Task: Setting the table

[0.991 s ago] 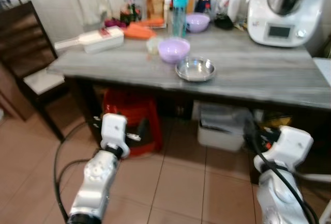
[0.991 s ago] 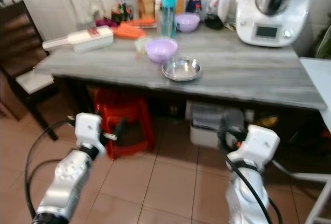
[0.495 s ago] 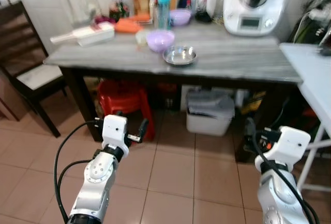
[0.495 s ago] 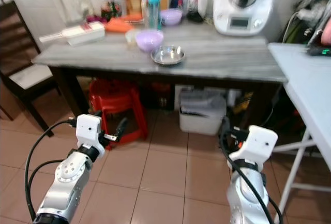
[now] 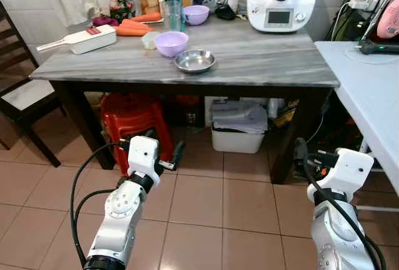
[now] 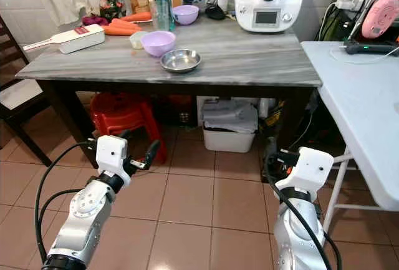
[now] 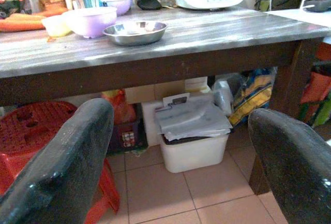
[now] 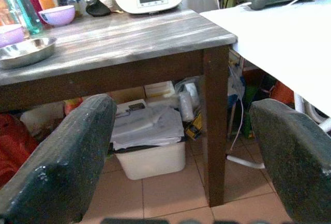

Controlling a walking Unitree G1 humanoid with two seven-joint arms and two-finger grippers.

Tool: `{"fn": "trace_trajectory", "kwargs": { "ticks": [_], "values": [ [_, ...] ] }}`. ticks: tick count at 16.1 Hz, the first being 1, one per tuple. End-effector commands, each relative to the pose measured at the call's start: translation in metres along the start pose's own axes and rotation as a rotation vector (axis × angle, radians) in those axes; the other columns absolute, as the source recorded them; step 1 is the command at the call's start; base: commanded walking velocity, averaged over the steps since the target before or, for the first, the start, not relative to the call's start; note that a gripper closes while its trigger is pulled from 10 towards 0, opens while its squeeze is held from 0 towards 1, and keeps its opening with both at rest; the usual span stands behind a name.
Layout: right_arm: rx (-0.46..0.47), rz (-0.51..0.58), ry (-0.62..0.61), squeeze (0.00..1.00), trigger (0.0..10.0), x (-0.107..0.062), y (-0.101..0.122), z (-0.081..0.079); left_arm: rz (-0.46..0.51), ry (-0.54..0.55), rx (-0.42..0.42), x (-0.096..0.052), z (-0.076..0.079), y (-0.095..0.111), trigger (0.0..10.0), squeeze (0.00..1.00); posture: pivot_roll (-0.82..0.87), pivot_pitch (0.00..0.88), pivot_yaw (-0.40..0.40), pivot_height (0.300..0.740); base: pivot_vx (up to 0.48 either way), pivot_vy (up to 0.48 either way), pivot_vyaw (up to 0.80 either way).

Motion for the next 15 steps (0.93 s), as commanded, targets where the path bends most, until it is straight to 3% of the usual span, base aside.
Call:
{"fn": "trace_trajectory", "kwargs": {
  "ticks": [1,15],
  "values": [
    [0.002,0.0,-0.008,0.0,10.0,0.0015,0.0007,0.0015,0.008,-0.012,-0.006,0.003,0.002,0.0023,10.0,0.0,-0.06,0.0,0.037,0.74,0.0,-0.398,0.0],
    [-0.013,-0.005,-0.018,0.0,10.0,0.0002,-0.0017,0.0044,-0.001,-0.031,-0.012,0.0027,0.0042,0.0006,10.0,0.0,-0.06,0.0,0.038,0.74,0.0,-0.445,0.0]
  ]
}}
Point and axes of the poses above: a point about 5 cm out from each wrist's last joint towards the gripper, its own x axis pointing out of the wrist towards the gripper, its own y axis along the axis of the wrist's last joint, z = x × y, the point moved 3 cm from there along x, pointing out of the wrist towards the gripper, and after that the axes turned 12 degrees about -x, right-handed, at the moved point
